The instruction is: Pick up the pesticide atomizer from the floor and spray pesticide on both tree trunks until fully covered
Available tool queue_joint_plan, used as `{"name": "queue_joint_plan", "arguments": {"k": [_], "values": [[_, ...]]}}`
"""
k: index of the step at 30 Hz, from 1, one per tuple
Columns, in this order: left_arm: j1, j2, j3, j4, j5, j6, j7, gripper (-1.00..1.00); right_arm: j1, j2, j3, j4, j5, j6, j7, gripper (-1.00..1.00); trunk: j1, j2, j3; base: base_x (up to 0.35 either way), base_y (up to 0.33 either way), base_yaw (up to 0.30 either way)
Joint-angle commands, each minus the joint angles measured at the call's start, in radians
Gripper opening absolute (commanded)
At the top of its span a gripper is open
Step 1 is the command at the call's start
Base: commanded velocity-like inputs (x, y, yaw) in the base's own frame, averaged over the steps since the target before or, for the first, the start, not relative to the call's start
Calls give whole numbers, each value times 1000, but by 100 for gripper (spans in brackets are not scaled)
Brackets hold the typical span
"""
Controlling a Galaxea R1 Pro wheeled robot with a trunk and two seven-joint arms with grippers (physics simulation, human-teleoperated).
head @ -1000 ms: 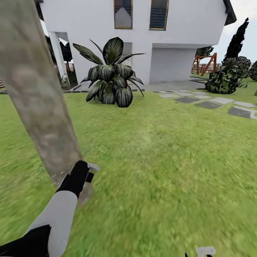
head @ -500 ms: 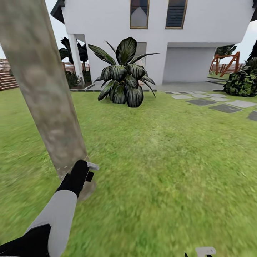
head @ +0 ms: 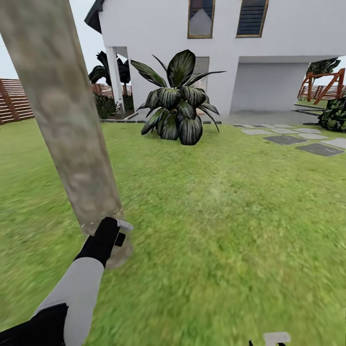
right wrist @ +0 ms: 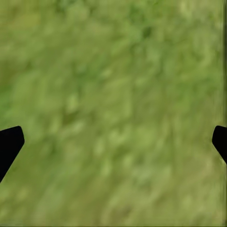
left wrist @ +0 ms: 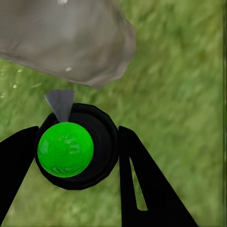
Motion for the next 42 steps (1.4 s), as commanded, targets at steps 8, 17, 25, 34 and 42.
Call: {"name": "queue_joint_plan", "arguments": {"k": [8, 17, 25, 34, 42], "values": [[4, -1, 46, 10, -12, -8, -10, -100, -2, 1, -6, 2, 11, -4, -5, 100, 0, 0, -1, 54, -261, 105], [27, 9, 62, 7, -13, -11, -3, -100, -1, 1, -6, 2, 11, -3, -4, 100, 0, 0, -1, 144, -249, 245], [52, 10, 62, 14, -13, -11, -3, -100, -1, 1, -6, 2, 11, -3, -3, 100, 0, 0, -1, 197, -226, 18], [61, 15, 62, 14, -14, -12, -2, -100, -1, 1, -6, 2, 11, -4, -3, 100, 0, 0, -1, 120, -249, 239], [147, 31, 64, 14, -13, -116, 0, -100, -1, 0, -6, 0, 10, -4, -3, 100, 0, 0, -1, -130, -238, 175]]}}
